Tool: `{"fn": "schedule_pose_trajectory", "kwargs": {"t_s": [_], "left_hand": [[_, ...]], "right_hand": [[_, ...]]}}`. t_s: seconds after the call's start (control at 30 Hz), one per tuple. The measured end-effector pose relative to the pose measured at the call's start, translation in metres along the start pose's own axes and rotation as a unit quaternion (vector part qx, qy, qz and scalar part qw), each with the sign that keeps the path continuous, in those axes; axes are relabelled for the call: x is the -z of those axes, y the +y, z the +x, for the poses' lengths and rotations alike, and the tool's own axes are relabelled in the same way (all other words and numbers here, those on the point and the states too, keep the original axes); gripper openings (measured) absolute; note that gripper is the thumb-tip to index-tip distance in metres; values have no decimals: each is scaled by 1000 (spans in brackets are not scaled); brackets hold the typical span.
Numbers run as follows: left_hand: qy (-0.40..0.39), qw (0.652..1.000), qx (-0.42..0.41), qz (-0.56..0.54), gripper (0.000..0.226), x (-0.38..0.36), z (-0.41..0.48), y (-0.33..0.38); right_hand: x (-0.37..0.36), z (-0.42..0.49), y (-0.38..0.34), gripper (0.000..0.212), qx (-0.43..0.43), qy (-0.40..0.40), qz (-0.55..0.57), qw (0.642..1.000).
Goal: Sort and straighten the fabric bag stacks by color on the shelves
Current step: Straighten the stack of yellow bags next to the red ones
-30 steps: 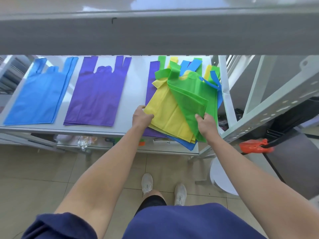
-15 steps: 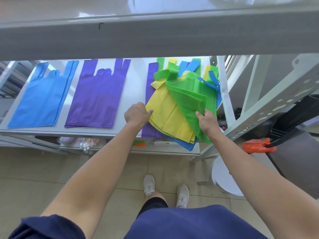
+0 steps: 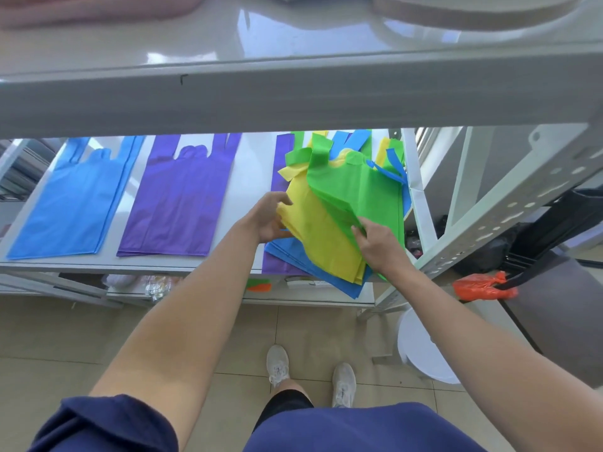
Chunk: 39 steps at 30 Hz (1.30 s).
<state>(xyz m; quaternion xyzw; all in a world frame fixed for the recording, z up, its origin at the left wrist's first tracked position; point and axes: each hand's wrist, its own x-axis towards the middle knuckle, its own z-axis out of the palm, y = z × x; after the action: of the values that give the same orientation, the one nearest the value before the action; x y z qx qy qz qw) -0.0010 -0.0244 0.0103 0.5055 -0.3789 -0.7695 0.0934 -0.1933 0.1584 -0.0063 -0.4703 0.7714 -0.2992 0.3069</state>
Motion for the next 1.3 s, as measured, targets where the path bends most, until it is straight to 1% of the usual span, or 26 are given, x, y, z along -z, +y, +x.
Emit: {"fn": "schedule_pose_trajectory", "kwargs": {"t_s": [0.07, 0.1, 0.17, 0.23, 0.33, 0.43, 0.5, 0.53, 0.6, 0.67, 0.77, 0.8, 0.83, 0.87, 0.9, 0.93, 0.97, 1.0, 1.03, 1.07, 1.1, 1.13, 1.2, 1.23, 1.27, 1.3], "left_hand": [[36, 999, 37, 10, 25, 6, 9, 8], [68, 995, 47, 52, 23, 5, 11, 10], [132, 975, 42, 173, 25, -2, 20, 6], [164, 962, 11, 219, 26, -11, 24, 2], [167, 972, -28, 163, 32, -18, 19, 9], [153, 978, -77, 120, 25, -9, 2, 35], [146, 981, -104, 69, 29, 3, -13, 58], [137, 982, -121, 41, 32, 8, -23, 69], [109, 981, -161, -20, 27, 16, -44, 86], [72, 973, -201, -90, 24, 20, -62, 96], [60, 956, -241, -153, 24, 19, -88, 95], [63, 953, -247, -162, 24, 18, -94, 92], [64, 951, -248, -172, 23, 19, -99, 86], [64, 949, -249, -180, 22, 20, -103, 78], [60, 949, -247, -186, 21, 21, -108, 69], [55, 949, -242, -194, 20, 24, -111, 59], [50, 951, -234, -197, 19, 28, -115, 49], [52, 956, -220, -186, 19, 34, -117, 38], [49, 962, -204, -175, 21, 38, -124, 26], [38, 967, -188, -170, 23, 44, -129, 13], [31, 972, -167, -165, 27, 49, -135, -1], [25, 977, -141, -156, 29, 56, -141, -17], [8, 986, -90, -139, 33, 71, -151, -53], [4, 990, -68, -125, 39, 79, -154, -69], [4, 992, -44, -114, 44, 88, -153, -85], [6, 993, -19, -114, 46, 92, -153, -99]], "right_hand": [[-1, -2, -4, 39, 14, -7, -15, 1000], [-2, -1, -3, 41, 20, -13, -33, 999], [-5, -2, 1, 47, 33, -24, -108, 993], [-11, -3, 6, 60, 59, -36, -212, 975], [-19, -8, 7, 70, 79, -55, -277, 956], [-18, -9, 5, 72, 91, -65, -289, 951], [-15, -7, 6, 71, 85, -83, -304, 945], [-15, -6, 7, 70, 76, -92, -310, 943], [-15, -4, 7, 67, 59, -114, -314, 941], [-16, -3, 7, 71, 60, -149, -313, 936], [-15, -3, 3, 82, 57, -212, -258, 941], [-16, -2, -2, 76, 44, -212, -202, 955], [-19, 0, -8, 61, 19, -189, -103, 976], [-22, -1, -17, 42, -47, -176, 46, 982], [-23, 1, -29, 39, -138, -193, 223, 946], [-25, 3, -38, 60, -217, -232, 390, 864], [-25, 5, -45, 78, -254, -266, 510, 778], [-23, 8, -50, 87, -268, -277, 591, 709], [-20, 11, -56, 89, -271, -276, 630, 673], [-19, 16, -59, 84, -271, -269, 647, 660], [-16, 19, -63, 76, -273, -262, 645, 664], [-15, 23, -67, 67, -270, -253, 624, 688], [-16, 29, -68, 46, -244, -240, 514, 787], [-17, 30, -67, 34, -245, -245, 453, 822], [-20, 29, -65, 27, -250, -256, 402, 843], [-22, 27, -62, 26, -258, -264, 365, 855]]}}
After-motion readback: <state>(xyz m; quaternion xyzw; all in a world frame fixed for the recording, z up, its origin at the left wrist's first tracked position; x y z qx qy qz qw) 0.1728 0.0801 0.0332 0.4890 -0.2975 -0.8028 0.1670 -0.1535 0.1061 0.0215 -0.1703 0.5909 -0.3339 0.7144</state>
